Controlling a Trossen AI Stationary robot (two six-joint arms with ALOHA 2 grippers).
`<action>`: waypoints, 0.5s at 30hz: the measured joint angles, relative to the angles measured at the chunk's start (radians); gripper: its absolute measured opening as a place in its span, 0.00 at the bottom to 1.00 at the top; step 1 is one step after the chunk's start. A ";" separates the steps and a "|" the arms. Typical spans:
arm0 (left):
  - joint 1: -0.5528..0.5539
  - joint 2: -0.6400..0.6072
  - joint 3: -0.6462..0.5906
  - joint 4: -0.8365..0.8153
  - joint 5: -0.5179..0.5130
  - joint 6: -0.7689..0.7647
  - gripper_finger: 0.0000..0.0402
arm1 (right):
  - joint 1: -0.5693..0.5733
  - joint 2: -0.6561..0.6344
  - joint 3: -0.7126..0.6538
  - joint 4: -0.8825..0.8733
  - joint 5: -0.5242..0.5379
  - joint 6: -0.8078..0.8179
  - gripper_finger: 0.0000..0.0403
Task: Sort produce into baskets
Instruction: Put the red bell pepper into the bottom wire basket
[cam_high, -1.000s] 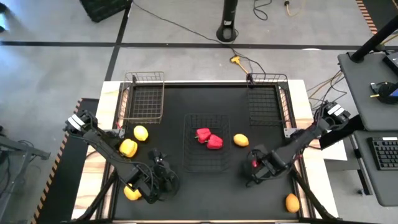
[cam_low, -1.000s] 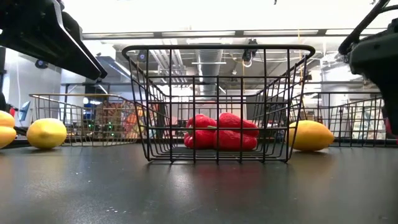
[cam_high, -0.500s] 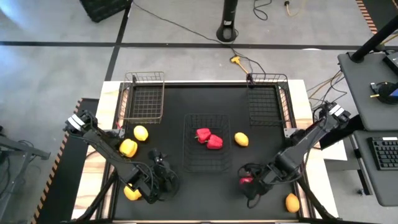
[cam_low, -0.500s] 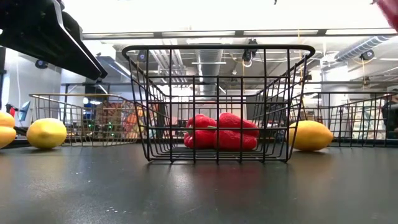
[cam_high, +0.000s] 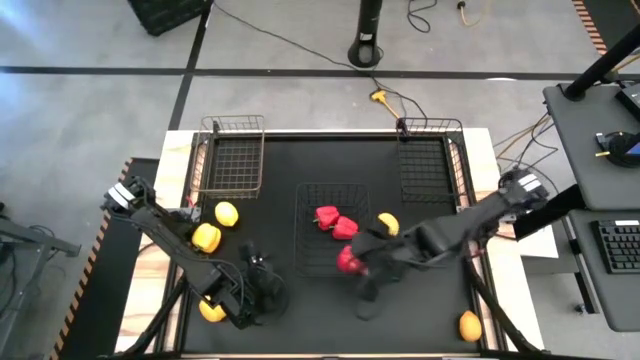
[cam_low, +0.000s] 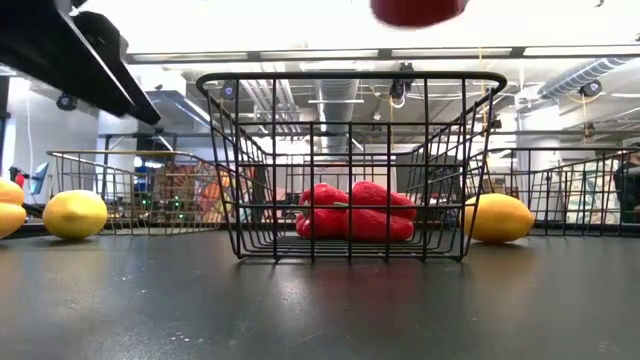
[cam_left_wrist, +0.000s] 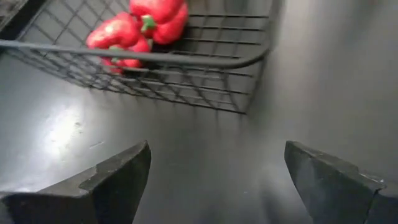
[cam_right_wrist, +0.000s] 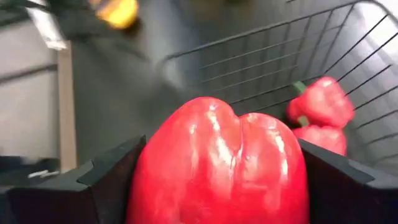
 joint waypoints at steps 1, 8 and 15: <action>-0.005 0.000 0.011 -0.003 0.007 0.005 0.87 | -0.023 0.027 0.005 0.010 0.002 -0.026 0.86; -0.049 0.000 0.093 -0.100 0.016 0.002 0.87 | -0.168 0.214 0.068 0.011 -0.019 -0.153 0.86; -0.086 -0.001 0.143 -0.146 0.014 -0.002 0.87 | -0.223 0.323 0.096 0.014 -0.031 -0.238 0.86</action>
